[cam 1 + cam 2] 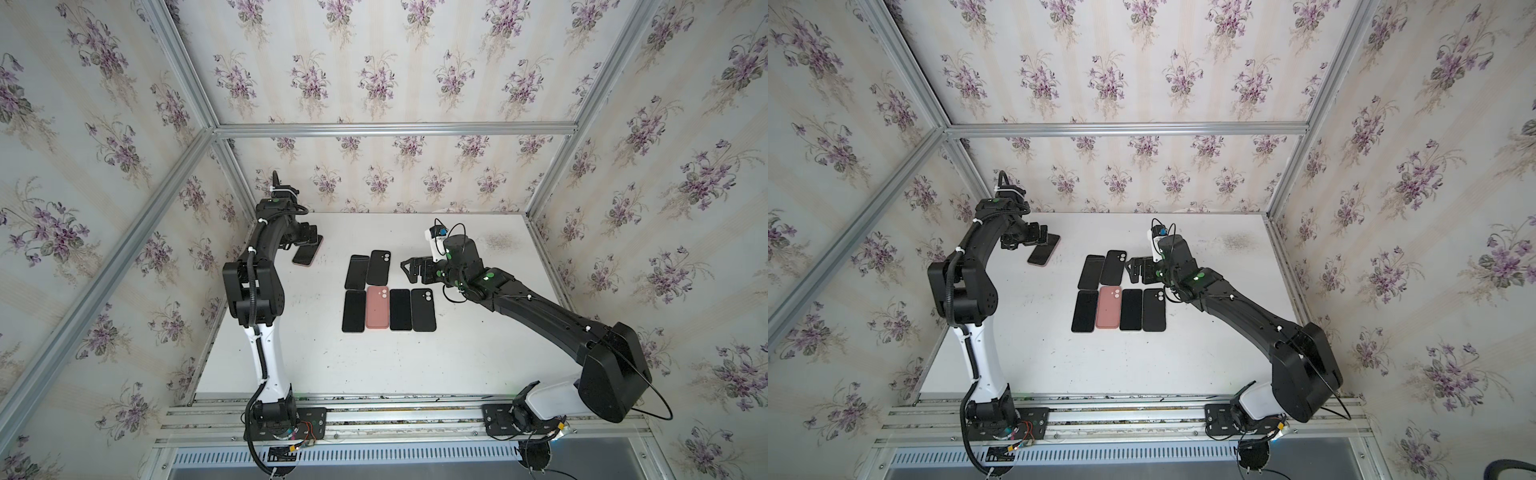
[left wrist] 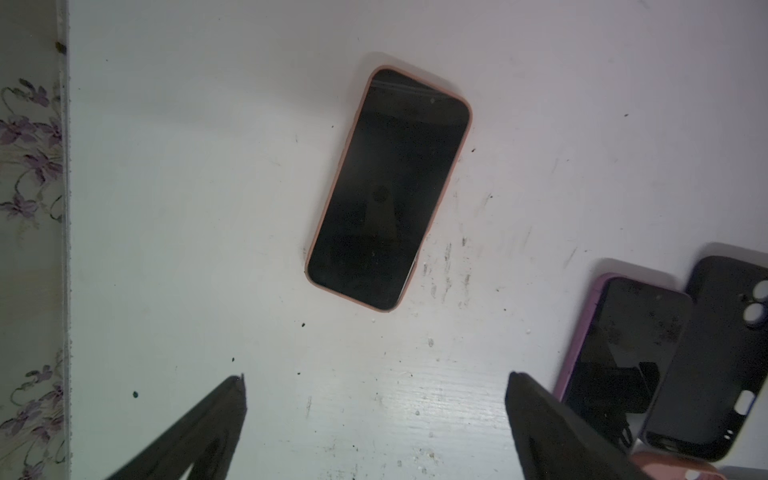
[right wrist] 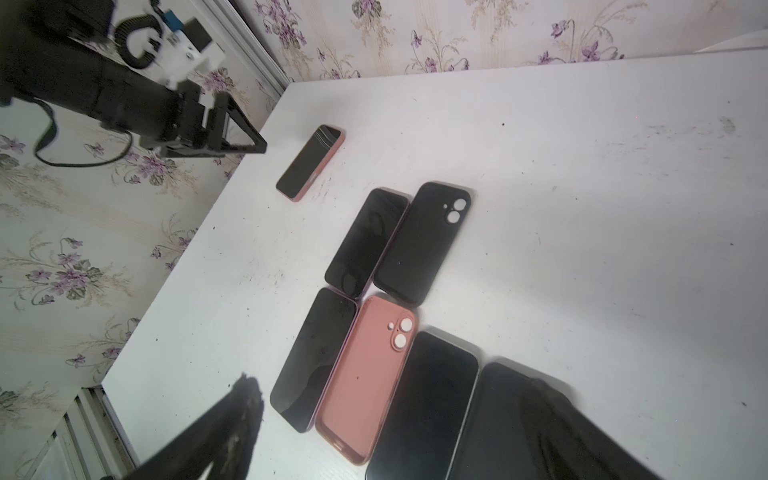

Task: Take the phone out of the phone case
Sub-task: 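Move left gripper over the pink-framed phone while right arm draws back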

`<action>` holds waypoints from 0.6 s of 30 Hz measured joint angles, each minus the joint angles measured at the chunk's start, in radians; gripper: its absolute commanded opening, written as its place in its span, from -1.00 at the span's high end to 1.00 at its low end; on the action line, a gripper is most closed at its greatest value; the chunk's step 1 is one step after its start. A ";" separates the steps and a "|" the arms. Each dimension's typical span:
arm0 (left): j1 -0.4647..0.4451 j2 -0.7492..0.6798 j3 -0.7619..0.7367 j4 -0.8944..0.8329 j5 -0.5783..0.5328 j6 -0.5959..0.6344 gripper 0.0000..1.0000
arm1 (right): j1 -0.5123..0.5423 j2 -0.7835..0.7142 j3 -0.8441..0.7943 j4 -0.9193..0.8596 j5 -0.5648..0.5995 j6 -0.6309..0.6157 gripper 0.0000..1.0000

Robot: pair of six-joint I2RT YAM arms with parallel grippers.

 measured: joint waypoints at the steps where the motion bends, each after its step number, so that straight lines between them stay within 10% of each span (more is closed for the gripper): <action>1: 0.000 0.025 0.027 -0.008 -0.002 0.010 -0.99 | 0.000 0.009 0.012 -0.002 -0.006 0.000 -0.99; 18: 0.000 0.300 0.322 -0.048 0.024 0.048 -0.99 | -0.001 0.121 0.154 -0.006 -0.073 0.019 -0.99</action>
